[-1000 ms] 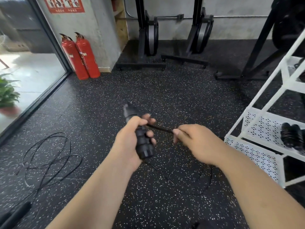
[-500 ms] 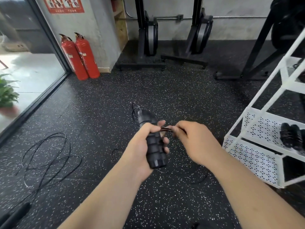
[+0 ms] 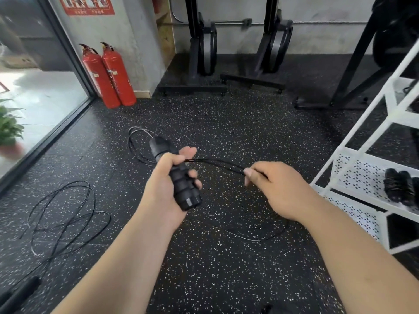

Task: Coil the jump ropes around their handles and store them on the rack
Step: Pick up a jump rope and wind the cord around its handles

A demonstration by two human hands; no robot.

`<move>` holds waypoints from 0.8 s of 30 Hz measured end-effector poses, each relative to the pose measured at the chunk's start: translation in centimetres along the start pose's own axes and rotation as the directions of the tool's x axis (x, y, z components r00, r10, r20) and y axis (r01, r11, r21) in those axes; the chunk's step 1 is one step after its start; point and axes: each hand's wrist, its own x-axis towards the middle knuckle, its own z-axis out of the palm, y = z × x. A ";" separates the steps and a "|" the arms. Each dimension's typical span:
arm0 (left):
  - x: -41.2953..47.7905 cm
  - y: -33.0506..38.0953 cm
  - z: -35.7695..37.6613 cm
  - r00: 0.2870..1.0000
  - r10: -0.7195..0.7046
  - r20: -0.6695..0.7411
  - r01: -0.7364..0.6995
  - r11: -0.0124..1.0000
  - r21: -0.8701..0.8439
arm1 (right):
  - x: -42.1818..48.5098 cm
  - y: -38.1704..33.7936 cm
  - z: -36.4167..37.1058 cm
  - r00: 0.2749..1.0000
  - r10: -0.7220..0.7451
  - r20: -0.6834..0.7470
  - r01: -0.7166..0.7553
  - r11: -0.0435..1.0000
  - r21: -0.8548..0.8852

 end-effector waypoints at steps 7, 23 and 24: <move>-1.7 -4.2 2.1 0.958 -0.219 0.185 0.187 0.967 0.173 | 0.2 -1.1 2.1 0.999 -0.031 -0.036 0.029 0.998 -0.056; -0.3 -1.7 0.9 0.994 -0.080 0.079 0.081 0.997 -0.015 | 0.3 0.0 0.6 0.999 -0.004 -0.035 0.004 1.000 -0.003; -0.6 -2.3 1.3 0.986 -0.122 0.115 0.121 0.993 0.013 | 0.4 -0.1 0.9 0.999 -0.012 -0.047 0.011 1.000 -0.011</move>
